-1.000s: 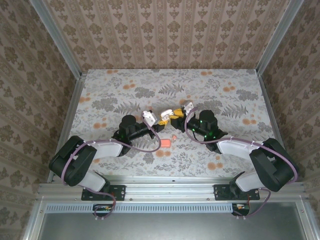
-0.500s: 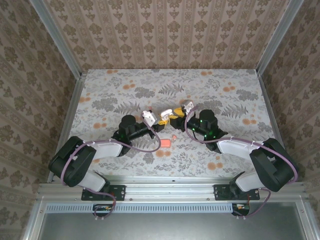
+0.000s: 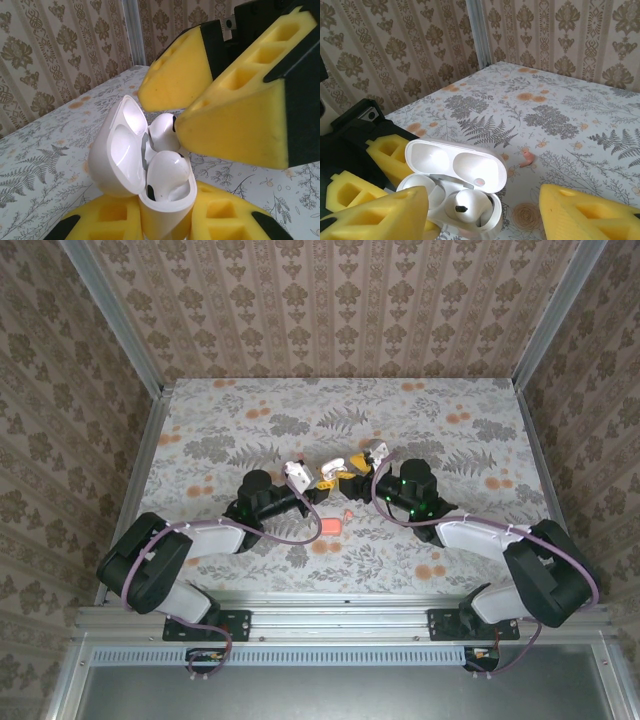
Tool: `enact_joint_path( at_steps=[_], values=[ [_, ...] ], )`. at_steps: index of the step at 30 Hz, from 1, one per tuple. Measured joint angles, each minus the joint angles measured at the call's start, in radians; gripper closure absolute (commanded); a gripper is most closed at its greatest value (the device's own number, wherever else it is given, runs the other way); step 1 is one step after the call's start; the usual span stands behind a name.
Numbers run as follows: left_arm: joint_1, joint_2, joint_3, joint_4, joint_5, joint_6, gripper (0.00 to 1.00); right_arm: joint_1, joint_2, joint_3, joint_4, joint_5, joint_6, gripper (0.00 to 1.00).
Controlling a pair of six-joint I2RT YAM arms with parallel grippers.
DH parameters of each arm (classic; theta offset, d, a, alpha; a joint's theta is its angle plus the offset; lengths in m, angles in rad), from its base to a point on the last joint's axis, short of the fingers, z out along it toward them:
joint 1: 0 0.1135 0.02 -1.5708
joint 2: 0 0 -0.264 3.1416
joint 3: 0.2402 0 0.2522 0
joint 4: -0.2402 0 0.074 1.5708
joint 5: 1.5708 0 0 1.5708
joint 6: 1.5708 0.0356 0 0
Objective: Insert the wireless bluetooth earbuds into the charging case
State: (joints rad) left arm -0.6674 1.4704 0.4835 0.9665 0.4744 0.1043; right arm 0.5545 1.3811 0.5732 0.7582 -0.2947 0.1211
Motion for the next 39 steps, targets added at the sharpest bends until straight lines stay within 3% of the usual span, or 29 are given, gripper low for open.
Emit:
enact_joint_path(
  at_steps=[15,29,39],
  values=[
    [0.000,0.000,0.000,0.000,0.000,0.000,0.92,-0.012,-0.044,0.002,-0.007,-0.020,0.033,0.32],
    [0.000,0.000,0.000,0.000,0.000,0.000,0.92,-0.097,-0.079,0.021,-0.101,-0.042,0.095,0.39],
    [0.000,0.000,0.000,0.000,0.000,0.000,0.92,-0.105,-0.068,0.056,-0.194,-0.058,0.095,0.41]
  ],
)
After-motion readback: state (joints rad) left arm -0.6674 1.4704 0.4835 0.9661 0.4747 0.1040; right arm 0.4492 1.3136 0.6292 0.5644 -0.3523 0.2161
